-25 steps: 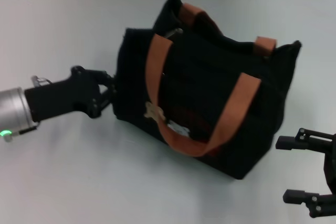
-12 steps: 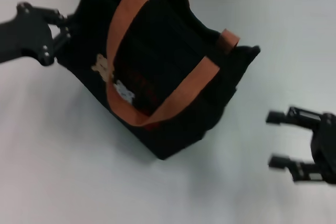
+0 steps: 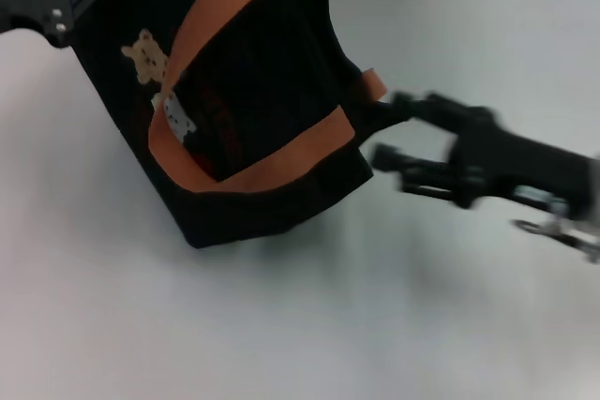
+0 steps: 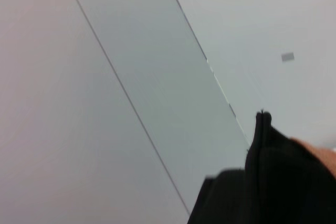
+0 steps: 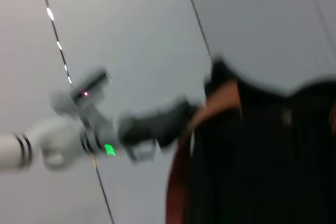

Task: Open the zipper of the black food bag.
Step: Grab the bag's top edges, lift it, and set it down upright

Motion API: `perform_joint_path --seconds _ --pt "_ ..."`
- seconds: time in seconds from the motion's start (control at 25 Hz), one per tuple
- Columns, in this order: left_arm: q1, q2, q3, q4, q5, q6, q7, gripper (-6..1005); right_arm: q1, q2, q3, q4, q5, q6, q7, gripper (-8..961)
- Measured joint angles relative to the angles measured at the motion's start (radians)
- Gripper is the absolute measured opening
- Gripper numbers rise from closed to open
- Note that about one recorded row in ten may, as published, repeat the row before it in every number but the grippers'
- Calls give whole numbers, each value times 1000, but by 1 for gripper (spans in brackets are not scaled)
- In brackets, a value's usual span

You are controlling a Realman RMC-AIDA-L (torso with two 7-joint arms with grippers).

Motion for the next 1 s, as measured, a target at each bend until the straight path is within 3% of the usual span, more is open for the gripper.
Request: perform_joint_path --seconds 0.08,0.28,0.44,0.6,1.0 --pt "-1 -4 1 4 -14 23 12 69 83 5 -49 101 -1 152 -12 804" --pt "-1 -29 2 2 -27 57 71 69 182 9 -61 215 -2 286 -44 802" --pt "7 -44 8 -5 -27 64 108 69 190 9 -67 220 -2 289 -46 801" --pt "15 -44 9 -25 -27 70 137 69 157 4 -68 189 -2 255 -32 800" --pt "32 -44 10 -90 -15 60 198 68 -54 -1 -50 -9 55 3 -21 797"
